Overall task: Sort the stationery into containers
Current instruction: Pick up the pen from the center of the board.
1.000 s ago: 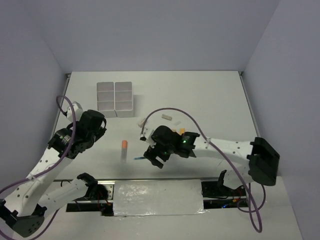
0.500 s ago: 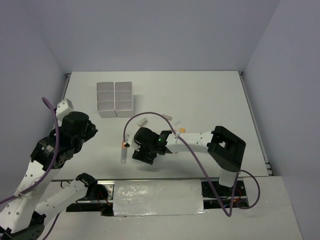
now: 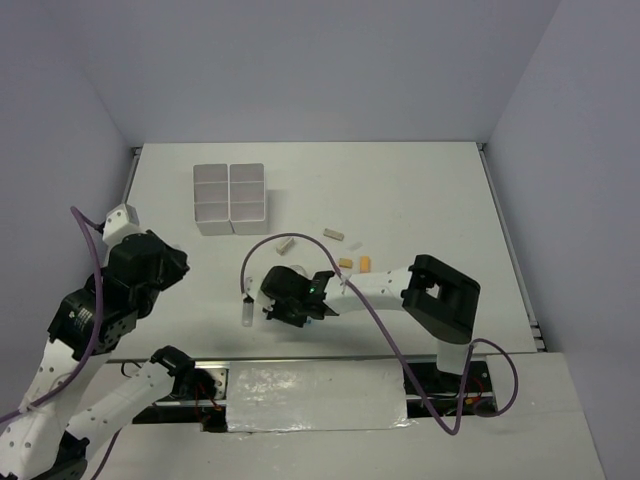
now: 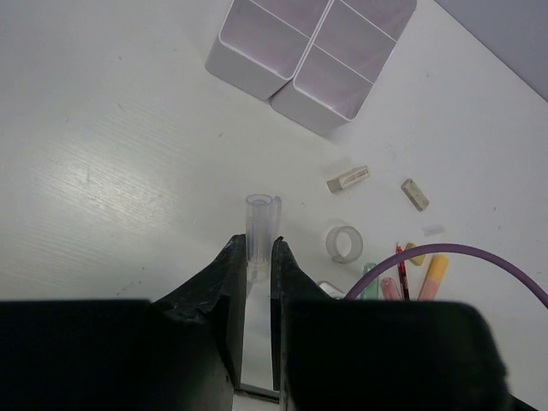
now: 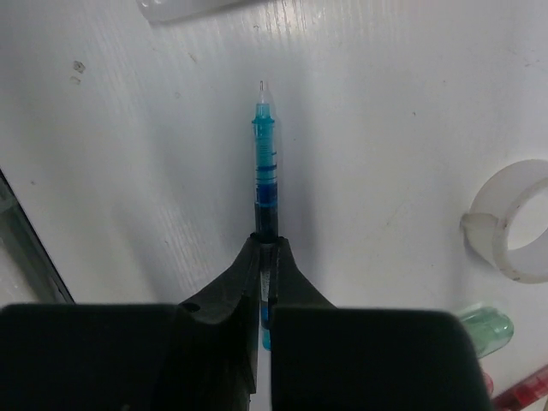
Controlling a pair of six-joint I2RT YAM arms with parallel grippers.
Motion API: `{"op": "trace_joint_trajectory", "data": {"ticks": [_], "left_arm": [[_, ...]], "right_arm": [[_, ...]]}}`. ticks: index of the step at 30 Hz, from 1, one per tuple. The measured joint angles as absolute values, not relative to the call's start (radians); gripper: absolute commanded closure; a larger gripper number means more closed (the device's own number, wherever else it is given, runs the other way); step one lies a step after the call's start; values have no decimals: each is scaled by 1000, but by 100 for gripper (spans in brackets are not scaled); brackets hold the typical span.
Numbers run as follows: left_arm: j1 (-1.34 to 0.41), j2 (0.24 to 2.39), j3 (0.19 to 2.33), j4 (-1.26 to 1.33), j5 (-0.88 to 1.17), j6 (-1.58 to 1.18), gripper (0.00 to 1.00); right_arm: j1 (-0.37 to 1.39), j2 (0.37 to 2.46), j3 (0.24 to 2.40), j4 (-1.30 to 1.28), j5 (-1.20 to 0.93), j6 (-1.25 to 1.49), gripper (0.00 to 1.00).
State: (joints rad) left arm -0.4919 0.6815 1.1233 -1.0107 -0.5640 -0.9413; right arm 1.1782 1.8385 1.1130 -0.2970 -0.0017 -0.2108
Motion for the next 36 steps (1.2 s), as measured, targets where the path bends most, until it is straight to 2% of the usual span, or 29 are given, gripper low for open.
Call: {"op": "trace_joint_trajectory", "data": {"ticks": [8, 15, 22, 28, 36], "left_arm": [[-492, 655, 1115, -990, -507, -924, 100], [-491, 635, 1062, -852, -304, -884, 100], [-491, 614, 966, -596, -30, -873, 100], [-491, 579, 865, -311, 160, -948, 100], [-491, 559, 789, -47, 257, -1062, 100]], "right_arm": [[1182, 1720, 1001, -270, -9, -110, 100], [1182, 1347, 903, -218, -34, 96, 100], [1182, 1031, 798, -99, -12, 397, 100], [1196, 932, 685, 37, -53, 590, 100], [1269, 943, 675, 244, -44, 684, 100]]}}
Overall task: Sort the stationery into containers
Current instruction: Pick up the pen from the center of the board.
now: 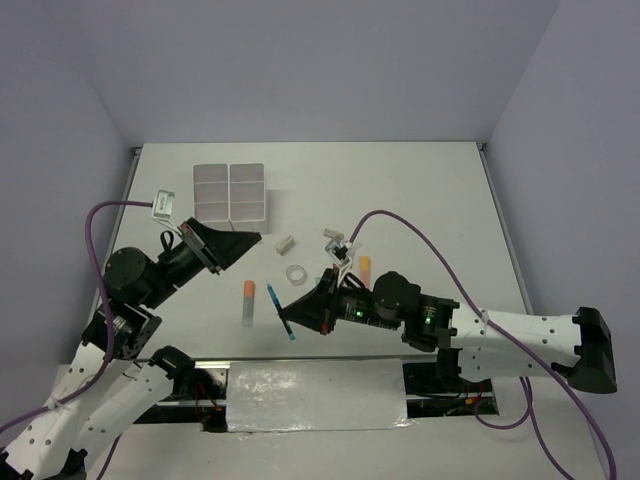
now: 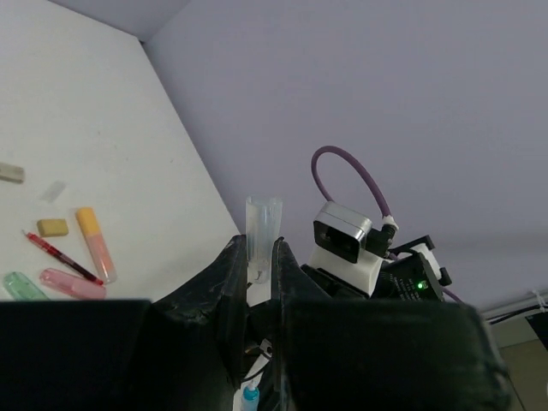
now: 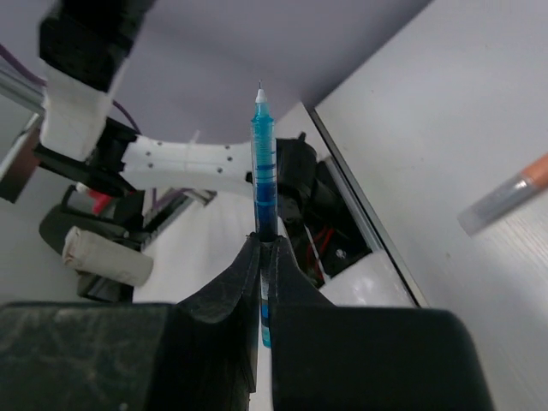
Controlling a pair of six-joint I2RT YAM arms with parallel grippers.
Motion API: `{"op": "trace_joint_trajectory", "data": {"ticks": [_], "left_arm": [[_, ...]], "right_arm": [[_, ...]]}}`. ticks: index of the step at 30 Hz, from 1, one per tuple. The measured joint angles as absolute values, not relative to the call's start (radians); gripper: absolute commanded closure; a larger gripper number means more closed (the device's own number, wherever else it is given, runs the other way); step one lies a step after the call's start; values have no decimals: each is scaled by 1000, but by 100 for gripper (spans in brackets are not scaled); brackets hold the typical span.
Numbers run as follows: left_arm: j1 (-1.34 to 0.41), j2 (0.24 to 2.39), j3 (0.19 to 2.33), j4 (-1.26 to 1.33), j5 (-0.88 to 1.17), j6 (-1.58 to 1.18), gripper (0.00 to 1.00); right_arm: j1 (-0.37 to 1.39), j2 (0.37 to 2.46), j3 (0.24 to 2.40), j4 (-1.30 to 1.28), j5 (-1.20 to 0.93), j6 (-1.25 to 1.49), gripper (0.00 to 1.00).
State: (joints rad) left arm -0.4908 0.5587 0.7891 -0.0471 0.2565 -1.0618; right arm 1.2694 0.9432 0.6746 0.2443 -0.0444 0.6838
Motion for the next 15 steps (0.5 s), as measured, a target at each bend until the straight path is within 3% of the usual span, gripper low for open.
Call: {"op": "trace_joint_trajectory", "data": {"ticks": [15], "left_arm": [[-491, 534, 766, 19, 255, -1137, 100]], "right_arm": [[1298, 992, 743, 339, 169, 669, 100]]}}
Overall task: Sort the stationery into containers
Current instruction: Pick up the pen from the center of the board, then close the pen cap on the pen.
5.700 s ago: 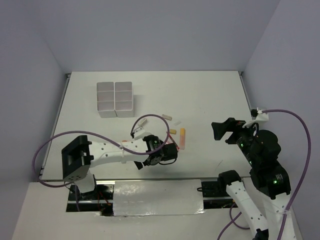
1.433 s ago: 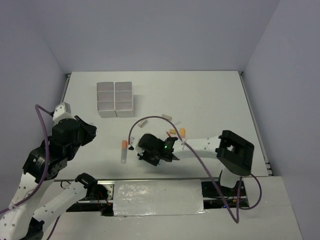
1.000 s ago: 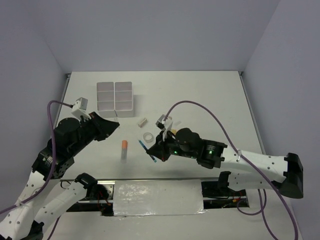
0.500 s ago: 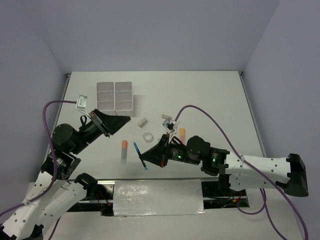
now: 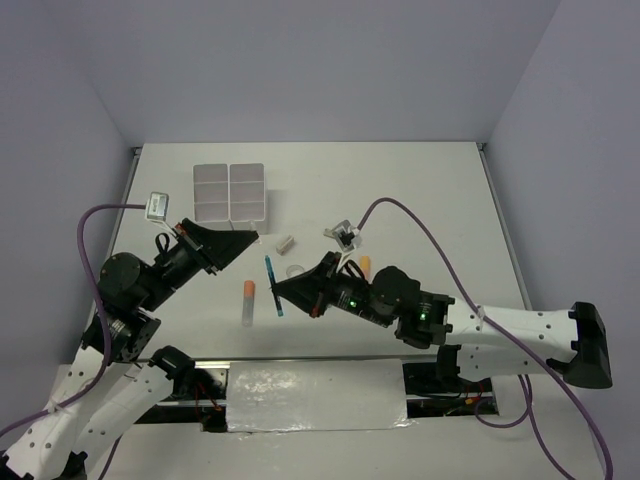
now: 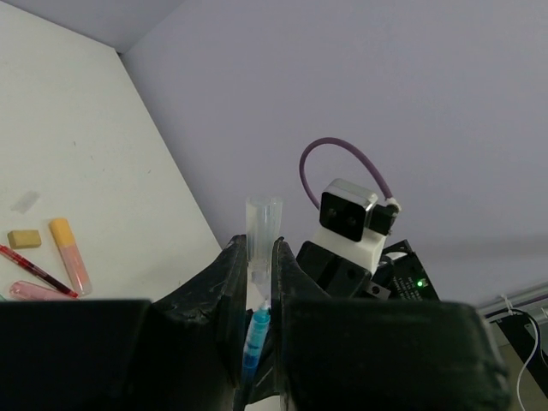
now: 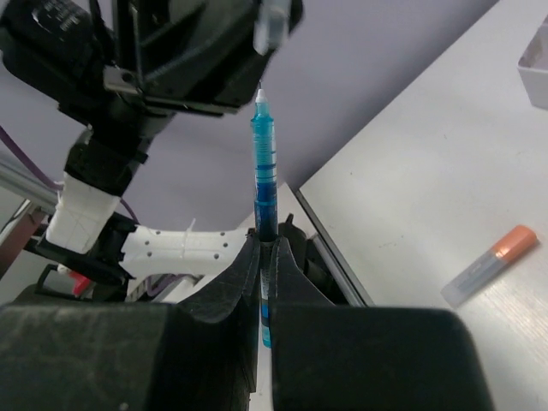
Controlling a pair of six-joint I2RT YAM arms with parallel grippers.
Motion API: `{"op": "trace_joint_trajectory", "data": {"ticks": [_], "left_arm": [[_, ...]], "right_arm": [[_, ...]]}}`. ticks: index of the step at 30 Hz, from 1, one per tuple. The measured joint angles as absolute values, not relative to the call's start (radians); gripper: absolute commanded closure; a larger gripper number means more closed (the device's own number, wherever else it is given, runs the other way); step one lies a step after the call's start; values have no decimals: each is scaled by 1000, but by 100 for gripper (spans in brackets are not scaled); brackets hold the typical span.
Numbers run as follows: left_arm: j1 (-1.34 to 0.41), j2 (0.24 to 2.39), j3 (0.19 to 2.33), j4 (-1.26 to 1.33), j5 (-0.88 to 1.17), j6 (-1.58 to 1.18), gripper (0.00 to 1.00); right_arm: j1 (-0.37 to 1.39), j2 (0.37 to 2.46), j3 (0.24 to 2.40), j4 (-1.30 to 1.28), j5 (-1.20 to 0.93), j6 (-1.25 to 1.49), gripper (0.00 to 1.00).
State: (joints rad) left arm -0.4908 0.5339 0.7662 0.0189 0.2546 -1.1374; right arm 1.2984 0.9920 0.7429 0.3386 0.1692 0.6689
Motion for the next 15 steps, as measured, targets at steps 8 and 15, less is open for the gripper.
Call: {"op": "trace_joint_trajectory", "data": {"ticks": [8, 15], "left_arm": [[-491, 562, 759, 35, 263, -1136, 100], [-491, 557, 754, 29, 259, -1129, 100]], "right_arm": [[1298, 1024, 808, 324, 170, 638, 100], [1298, 1032, 808, 302, 174, 637, 100]]}}
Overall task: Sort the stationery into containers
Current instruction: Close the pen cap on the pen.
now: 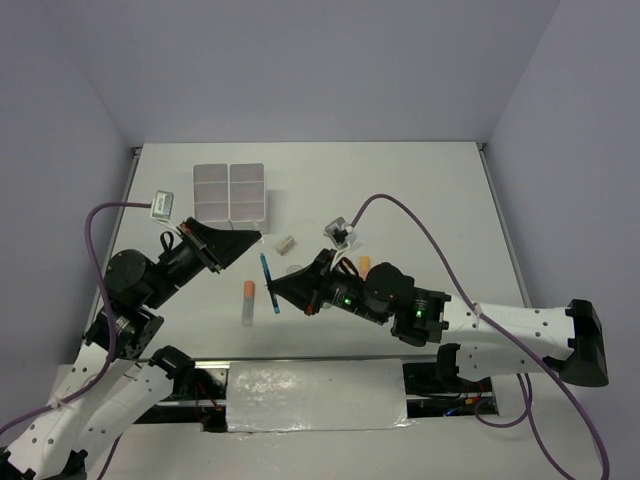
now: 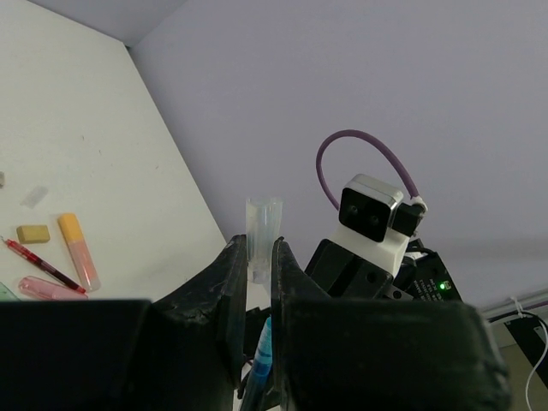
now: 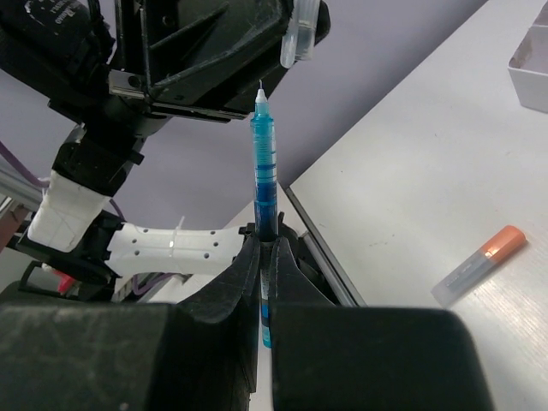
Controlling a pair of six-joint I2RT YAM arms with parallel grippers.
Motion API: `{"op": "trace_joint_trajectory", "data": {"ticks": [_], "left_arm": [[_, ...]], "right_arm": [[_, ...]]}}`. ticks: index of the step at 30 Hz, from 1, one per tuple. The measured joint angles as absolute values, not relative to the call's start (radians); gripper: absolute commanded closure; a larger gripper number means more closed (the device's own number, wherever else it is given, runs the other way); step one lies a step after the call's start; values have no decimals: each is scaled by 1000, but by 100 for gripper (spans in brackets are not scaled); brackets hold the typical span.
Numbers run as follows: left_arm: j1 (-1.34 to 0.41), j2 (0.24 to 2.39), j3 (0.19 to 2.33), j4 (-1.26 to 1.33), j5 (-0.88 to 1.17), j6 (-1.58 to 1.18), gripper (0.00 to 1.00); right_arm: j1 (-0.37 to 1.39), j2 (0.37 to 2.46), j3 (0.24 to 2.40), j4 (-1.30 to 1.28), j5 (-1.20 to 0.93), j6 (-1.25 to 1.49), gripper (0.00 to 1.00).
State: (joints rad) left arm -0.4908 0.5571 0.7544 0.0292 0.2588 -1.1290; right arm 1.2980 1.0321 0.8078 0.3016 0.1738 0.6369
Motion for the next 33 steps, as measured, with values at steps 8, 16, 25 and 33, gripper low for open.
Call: {"op": "trace_joint_trajectory", "data": {"ticks": [8, 16, 25, 33], "left_arm": [[-491, 552, 755, 21, 252, -1125, 100], [-491, 552, 751, 23, 257, -1125, 100], [-491, 552, 750, 22, 250, -1121, 100], [-491, 565, 741, 20, 244, -1100, 100]], "right_arm": [[1280, 1049, 808, 291, 181, 634, 100], [1257, 1056, 808, 285, 177, 631, 100], [1245, 1062, 812, 283, 153, 631, 100], [1245, 1081, 814, 283, 143, 631, 100]]}}
